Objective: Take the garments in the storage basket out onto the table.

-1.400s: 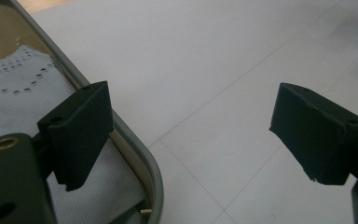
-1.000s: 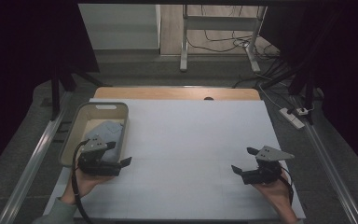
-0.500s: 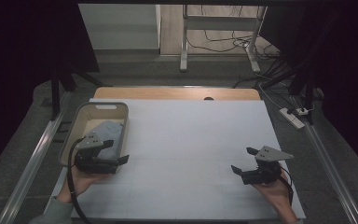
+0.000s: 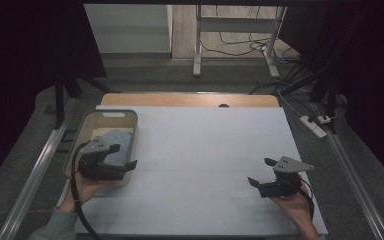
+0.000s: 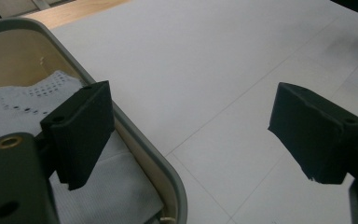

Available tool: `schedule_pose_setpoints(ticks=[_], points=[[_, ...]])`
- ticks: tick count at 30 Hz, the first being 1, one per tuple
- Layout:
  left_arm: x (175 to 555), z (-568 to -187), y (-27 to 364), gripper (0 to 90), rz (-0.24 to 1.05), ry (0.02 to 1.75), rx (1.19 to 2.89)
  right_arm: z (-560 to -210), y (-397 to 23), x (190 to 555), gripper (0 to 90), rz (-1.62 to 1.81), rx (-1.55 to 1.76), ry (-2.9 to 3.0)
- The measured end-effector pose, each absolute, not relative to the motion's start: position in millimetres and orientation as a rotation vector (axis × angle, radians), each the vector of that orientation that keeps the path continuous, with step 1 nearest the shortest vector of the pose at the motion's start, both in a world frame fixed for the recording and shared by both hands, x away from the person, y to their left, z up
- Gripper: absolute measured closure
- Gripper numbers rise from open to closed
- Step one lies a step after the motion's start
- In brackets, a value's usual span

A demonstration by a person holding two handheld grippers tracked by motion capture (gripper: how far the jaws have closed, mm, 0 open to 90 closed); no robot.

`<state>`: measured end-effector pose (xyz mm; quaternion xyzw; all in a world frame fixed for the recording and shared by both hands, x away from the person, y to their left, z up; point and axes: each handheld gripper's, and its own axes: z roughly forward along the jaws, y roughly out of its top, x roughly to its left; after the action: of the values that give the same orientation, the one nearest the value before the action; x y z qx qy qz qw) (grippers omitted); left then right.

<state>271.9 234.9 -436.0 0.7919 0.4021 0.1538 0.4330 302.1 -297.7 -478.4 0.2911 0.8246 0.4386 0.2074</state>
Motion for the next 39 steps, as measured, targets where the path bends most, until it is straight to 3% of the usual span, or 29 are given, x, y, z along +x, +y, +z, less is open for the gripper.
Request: schedule_pose_setpoints(ticks=[39], points=[[316,-430,246,14.7,0.366,1.060,1.967,-483,-296,304,8.2,1.186,0.815,2.317]])
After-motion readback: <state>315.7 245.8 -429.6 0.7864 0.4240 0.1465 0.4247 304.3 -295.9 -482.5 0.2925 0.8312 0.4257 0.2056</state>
